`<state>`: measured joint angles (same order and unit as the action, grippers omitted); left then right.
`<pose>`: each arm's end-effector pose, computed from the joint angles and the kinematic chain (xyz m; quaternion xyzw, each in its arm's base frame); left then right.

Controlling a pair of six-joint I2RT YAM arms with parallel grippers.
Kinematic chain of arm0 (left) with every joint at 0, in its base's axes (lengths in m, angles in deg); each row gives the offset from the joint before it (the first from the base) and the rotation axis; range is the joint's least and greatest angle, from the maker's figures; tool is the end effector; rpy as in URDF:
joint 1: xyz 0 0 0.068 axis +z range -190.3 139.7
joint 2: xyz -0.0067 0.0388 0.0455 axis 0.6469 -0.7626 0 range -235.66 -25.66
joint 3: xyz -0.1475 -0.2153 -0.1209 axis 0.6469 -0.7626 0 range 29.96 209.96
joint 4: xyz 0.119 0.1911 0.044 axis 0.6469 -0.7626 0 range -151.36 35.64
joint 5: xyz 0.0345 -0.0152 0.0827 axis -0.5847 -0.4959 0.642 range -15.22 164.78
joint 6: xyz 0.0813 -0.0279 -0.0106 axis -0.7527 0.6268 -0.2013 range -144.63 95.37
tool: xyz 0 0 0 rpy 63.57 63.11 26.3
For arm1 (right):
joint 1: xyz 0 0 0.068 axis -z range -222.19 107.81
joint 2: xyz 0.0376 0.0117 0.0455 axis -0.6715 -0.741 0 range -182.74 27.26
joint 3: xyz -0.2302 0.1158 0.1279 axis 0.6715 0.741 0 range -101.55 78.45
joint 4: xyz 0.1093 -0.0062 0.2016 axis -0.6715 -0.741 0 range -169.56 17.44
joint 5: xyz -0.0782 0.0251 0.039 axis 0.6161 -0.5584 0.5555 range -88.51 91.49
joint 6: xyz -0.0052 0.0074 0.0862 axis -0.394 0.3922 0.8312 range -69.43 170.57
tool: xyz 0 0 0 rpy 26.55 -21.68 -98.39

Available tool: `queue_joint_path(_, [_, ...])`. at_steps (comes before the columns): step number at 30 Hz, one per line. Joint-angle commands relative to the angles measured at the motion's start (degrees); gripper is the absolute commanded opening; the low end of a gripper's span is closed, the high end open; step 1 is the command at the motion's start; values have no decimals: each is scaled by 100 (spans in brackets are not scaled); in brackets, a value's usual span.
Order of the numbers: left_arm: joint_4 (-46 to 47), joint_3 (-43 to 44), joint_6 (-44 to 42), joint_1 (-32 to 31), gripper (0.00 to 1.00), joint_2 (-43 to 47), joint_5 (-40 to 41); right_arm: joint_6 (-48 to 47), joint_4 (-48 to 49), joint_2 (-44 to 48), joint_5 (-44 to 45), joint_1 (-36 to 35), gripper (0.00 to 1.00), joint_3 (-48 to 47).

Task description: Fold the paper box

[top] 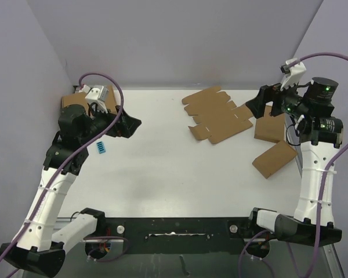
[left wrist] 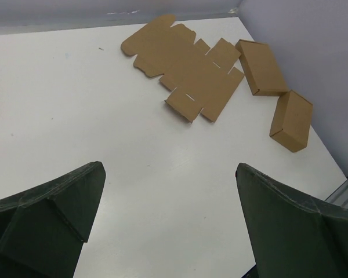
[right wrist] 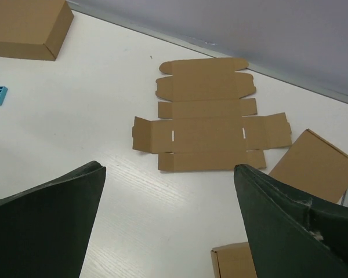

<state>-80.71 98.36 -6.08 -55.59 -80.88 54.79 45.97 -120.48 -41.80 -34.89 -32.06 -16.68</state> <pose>0.1803 -0.0764 0.4160 0.0858 0.7744 -0.3082 0.5459 0.2134 0.0081 0.4702 -0.1369 0.7944 0.1882 0.5610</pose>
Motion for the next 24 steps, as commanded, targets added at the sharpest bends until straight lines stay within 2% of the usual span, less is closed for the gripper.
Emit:
queue_joint_path(1, [357, -231, 269, 116, 98, -66, 8, 263, 331, -3, 202, -5, 98, 260])
queue_joint_path(8, [762, -920, 775, 169, 98, -185, -97, 209, 594, 61, -283, -44, 98, 953])
queue_joint_path(11, [855, -1166, 843, -221, 98, -230, 313, 82, 660, 66, -578, -174, 98, 1289])
queue_joint_path(14, [1042, -1401, 886, -868, 98, -339, 766, 125, 959, 74, -993, -184, 98, 1731])
queue_joint_path(18, [2039, -1970, 1419, -1469, 97, -641, 859, 301, 1487, 24, -1874, 106, 98, 2345])
queue_joint_path(21, [2970, -2382, 1890, -1733, 96, -1107, 965, 879, 2555, 68, -2757, 323, 98, 3069])
queue_joint_path(24, [3714, -2476, 2368, -1885, 96, -1817, 973, 1042, 3101, 182, -2946, 493, 98, 3621])
